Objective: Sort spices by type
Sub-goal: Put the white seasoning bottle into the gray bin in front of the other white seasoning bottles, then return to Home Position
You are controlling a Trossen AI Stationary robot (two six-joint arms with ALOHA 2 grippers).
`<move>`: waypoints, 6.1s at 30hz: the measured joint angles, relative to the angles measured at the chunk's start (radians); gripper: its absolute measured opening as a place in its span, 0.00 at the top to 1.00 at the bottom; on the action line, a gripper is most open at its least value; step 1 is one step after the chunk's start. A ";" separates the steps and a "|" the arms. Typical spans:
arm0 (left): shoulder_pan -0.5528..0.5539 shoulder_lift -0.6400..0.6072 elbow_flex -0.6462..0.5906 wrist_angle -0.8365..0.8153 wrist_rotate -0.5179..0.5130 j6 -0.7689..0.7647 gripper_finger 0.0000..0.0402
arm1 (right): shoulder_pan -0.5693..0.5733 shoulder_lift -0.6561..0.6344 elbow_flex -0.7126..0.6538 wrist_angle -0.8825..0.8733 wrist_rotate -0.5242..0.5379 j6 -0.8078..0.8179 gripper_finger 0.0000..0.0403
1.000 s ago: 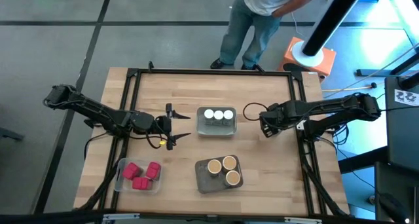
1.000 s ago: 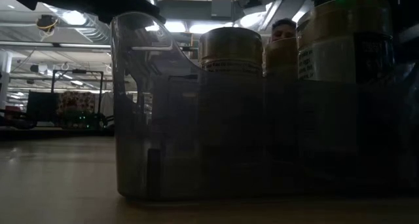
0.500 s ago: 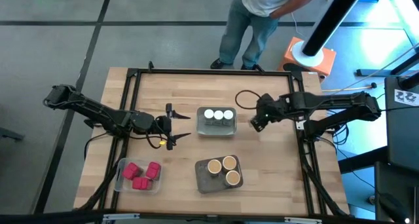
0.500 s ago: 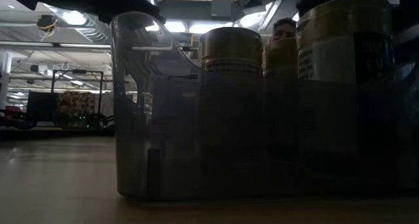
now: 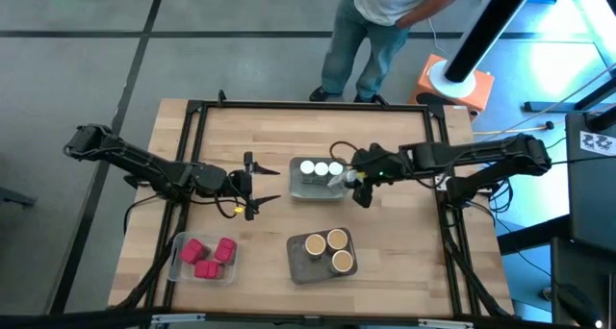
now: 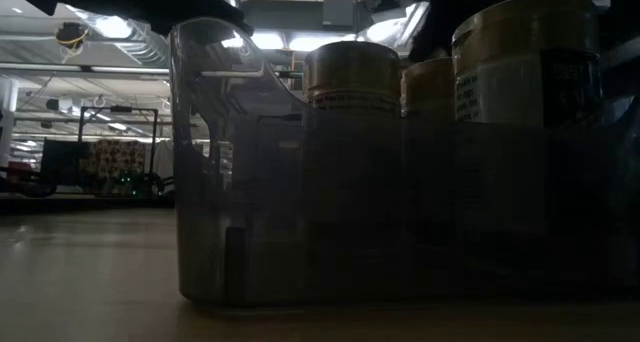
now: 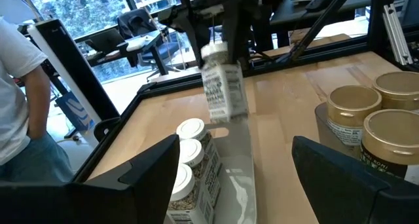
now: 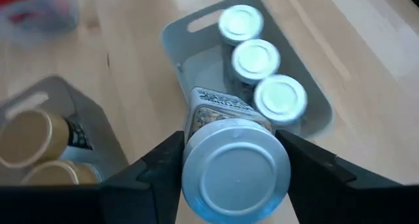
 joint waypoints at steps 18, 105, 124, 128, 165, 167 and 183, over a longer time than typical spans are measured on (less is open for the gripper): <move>0.000 0.000 0.000 -0.001 0.000 -0.002 0.30 | 0.010 0.197 0.135 0.069 -0.032 -0.351 0.47; 0.192 -0.044 -0.060 -0.011 0.295 0.001 0.80 | 0.016 -0.168 -0.212 0.076 -0.008 -0.252 0.74; 0.317 -0.322 -0.378 0.194 0.371 -0.196 0.96 | 0.016 -0.723 -0.800 0.713 -0.027 -0.260 0.98; 0.317 -0.373 -0.435 0.236 0.357 -0.236 0.96 | 0.016 -0.797 -0.878 0.785 -0.029 -0.259 0.96; 0.314 -1.001 -0.485 -0.285 0.217 -0.294 0.96 | 0.016 -1.230 -1.101 0.704 -0.053 -0.191 0.98; 0.313 -1.023 -0.485 -0.283 0.222 -0.276 0.96 | 0.016 -1.256 -1.101 0.688 -0.054 -0.180 0.98; 0.313 -1.014 -0.485 -0.287 0.229 -0.276 0.96 | 0.016 -1.315 -1.098 0.654 -0.112 -0.258 0.98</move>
